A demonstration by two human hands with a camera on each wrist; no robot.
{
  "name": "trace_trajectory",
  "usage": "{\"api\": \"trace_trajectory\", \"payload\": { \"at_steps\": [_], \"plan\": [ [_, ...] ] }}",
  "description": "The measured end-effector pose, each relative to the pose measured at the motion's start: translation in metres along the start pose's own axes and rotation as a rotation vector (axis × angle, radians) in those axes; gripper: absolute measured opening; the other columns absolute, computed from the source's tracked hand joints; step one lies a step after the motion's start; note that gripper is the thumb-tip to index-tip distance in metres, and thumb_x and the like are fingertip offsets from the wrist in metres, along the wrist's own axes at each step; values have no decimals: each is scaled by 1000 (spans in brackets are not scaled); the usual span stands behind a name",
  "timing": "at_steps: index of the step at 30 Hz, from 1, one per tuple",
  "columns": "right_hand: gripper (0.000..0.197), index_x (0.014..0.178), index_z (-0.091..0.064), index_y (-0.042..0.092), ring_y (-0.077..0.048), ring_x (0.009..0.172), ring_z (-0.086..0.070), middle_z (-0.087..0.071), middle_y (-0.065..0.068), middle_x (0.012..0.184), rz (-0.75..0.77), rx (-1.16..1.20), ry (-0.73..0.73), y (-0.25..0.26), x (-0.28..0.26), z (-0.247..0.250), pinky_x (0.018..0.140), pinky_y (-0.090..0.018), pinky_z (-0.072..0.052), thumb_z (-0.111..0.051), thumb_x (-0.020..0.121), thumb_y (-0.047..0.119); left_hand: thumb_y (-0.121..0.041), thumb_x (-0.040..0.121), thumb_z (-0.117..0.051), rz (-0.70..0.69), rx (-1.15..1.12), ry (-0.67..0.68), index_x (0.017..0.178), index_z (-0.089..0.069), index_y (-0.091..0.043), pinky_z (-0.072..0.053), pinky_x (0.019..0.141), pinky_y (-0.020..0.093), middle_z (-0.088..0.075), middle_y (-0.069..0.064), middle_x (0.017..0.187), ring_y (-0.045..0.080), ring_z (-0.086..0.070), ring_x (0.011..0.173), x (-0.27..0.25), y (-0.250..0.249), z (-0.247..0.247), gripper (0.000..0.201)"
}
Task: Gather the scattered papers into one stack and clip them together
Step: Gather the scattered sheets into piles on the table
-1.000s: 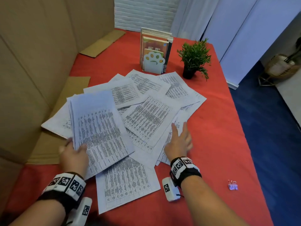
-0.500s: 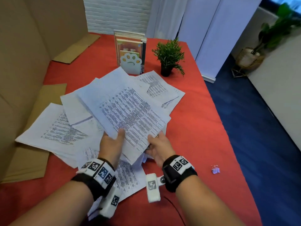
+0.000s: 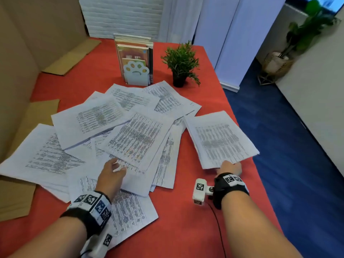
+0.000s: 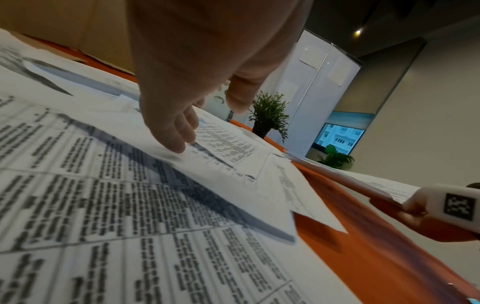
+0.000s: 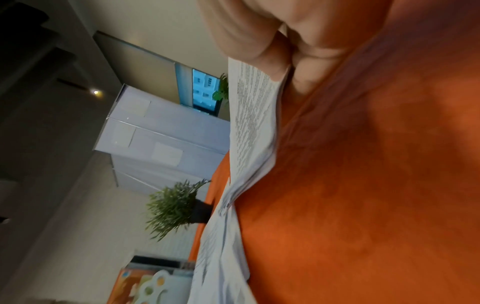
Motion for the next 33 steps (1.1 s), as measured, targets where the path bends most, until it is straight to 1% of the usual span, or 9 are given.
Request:
{"api": "trace_trajectory", "payload": {
  "at_steps": [2, 7, 10, 13, 17, 21, 24, 28, 33],
  "plan": [
    [37, 130, -44, -1, -42, 117, -53, -50, -28, 133, -82, -121, -38, 1, 5, 10, 89, -44, -45, -42, 93, 0, -17, 90, -56, -2, 42, -24, 138, -39, -19, -39, 106, 48, -46, 7, 142, 29, -47, 126, 6, 4, 8, 51],
    [48, 136, -38, 2, -35, 127, -45, -48, -18, 138, -63, -270, -134, 11, -7, 7, 103, -40, -36, -47, 89, 0, -17, 87, -58, -10, 299, -95, 137, -43, -14, -37, 107, 46, -40, 16, 145, 35, -44, 128, 23, 15, 33, 52],
    [80, 148, -7, 3, -40, 126, -42, -26, -17, 149, 36, -392, -269, 13, -25, 3, 104, -43, -37, -52, 81, 2, -22, 83, -61, 15, 481, -180, 133, -49, -14, -34, 109, 47, -43, 19, 142, 39, -43, 128, 35, 22, 57, 52],
    [82, 149, -14, 11, -37, 135, -30, -13, -8, 157, 177, -638, -165, 7, -58, -22, 112, -46, -29, -55, 78, 3, -23, 83, -60, 62, 552, -241, 132, -51, -16, -35, 107, 49, -41, 20, 143, 42, -43, 126, 41, 27, 78, 50],
    [52, 128, -55, 10, -35, 121, -50, -51, -18, 131, 510, -696, 266, -10, -100, -90, 103, -43, -41, -50, 77, -2, -14, 86, -56, 14, 462, -182, 124, -55, -12, -43, 95, 38, -53, 20, 129, 34, -54, 107, 48, 26, 85, 38],
    [36, 121, -59, 11, -27, 96, -59, -55, -19, 119, 547, -743, 615, -31, -134, -138, 87, -33, -48, -49, 87, 6, -5, 83, -59, -61, 363, -53, 117, -61, -13, -42, 94, 31, -62, 12, 123, 26, -58, 106, 49, 21, 77, 35],
    [46, 133, -48, 10, -29, 105, -55, -47, -22, 128, 486, -745, 591, -35, -137, -156, 99, -35, -45, -51, 88, 8, 2, 78, -63, -47, 298, -1, 116, -65, -13, -42, 102, 31, -64, 11, 123, 25, -58, 115, 45, 22, 70, 41],
    [66, 147, -21, 11, -30, 136, -35, -30, -17, 150, 331, -717, 560, -38, -129, -164, 110, -33, -29, -54, 90, 13, 3, 71, -70, -13, 258, 132, 101, -70, -23, -50, 94, 30, -67, 7, 110, 18, -62, 104, 30, 34, 56, 40],
    [74, 150, -13, 14, -32, 124, -49, -47, -17, 139, 276, -705, 462, -37, -118, -146, 94, -30, -40, -54, 88, 5, -7, 71, -73, -16, 243, 222, 89, -65, -26, -49, 73, 21, -63, -4, 90, 12, -61, 83, 4, 50, 44, 28]
  ]
}}
Point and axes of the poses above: each hand's wrist, its own x-axis towards the middle knuckle, its own z-axis out of the back of the hand, y = z × x, the point moved 7 cm from there along x, towards the middle knuckle
